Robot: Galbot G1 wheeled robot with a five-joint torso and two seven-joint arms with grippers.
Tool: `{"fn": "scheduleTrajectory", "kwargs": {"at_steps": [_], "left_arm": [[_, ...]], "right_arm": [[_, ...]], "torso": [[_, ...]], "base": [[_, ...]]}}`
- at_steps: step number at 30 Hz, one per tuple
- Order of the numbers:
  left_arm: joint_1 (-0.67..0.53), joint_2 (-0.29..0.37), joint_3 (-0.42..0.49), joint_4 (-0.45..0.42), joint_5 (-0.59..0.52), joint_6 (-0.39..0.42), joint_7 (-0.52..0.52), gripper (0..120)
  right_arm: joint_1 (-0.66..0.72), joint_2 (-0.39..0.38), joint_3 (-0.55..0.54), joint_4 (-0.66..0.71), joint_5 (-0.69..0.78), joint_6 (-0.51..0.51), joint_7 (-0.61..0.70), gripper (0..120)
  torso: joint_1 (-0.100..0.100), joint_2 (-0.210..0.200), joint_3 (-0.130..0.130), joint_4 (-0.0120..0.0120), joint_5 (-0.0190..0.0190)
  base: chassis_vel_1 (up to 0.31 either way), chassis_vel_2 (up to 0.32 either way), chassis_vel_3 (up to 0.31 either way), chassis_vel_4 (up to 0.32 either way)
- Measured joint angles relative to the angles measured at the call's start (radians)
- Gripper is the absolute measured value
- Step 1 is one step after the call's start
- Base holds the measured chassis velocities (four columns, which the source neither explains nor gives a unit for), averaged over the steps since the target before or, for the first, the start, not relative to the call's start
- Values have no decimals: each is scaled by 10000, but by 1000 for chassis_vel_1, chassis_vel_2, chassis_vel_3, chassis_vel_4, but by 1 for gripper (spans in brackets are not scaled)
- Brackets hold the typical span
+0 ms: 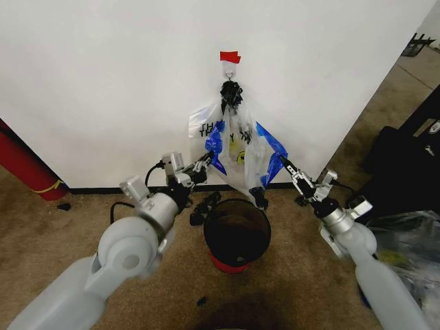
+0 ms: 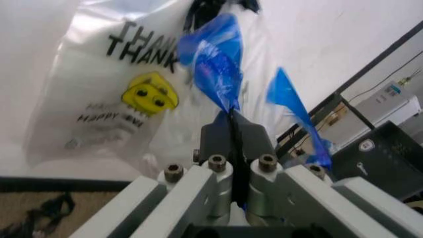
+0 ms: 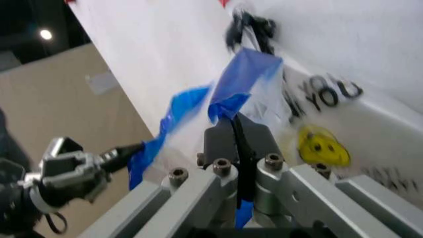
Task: Pick up the garbage bag from the wall and place it over the trash bin.
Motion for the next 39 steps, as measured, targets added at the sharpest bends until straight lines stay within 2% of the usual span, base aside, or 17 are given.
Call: {"fn": "scheduleTrajectory", "kwargs": {"at_steps": [8, 17, 34, 39], "left_arm": [[1560, 59, -319, -869, 510, -67, 158, 0], [2932, 28, -609, -1383, 1509, -117, 372, 0], [3648, 61, -1310, -1442, 1651, -59, 331, 0], [3795, 107, -1803, -1435, 1504, -52, 299, 0]], "right_arm": [[-1437, 27, 589, 736, -581, 678, -158, 0], [-2384, 162, 1253, 1357, -598, 897, -626, 0], [-3204, 577, 1661, 2173, -606, 1008, -761, 0], [-3449, 659, 1635, 2896, -521, 912, -721, 0]], "torso": [[0, 0, 0, 1, 2], [0, 0, 1, -1, 0], [1, 0, 2, 0, 1], [1, 0, 2, 0, 0]], "base": [[0, 0, 0, 0], [0, 0, 0, 0], [0, 0, 0, 0], [0, 0, 0, 0]]}}
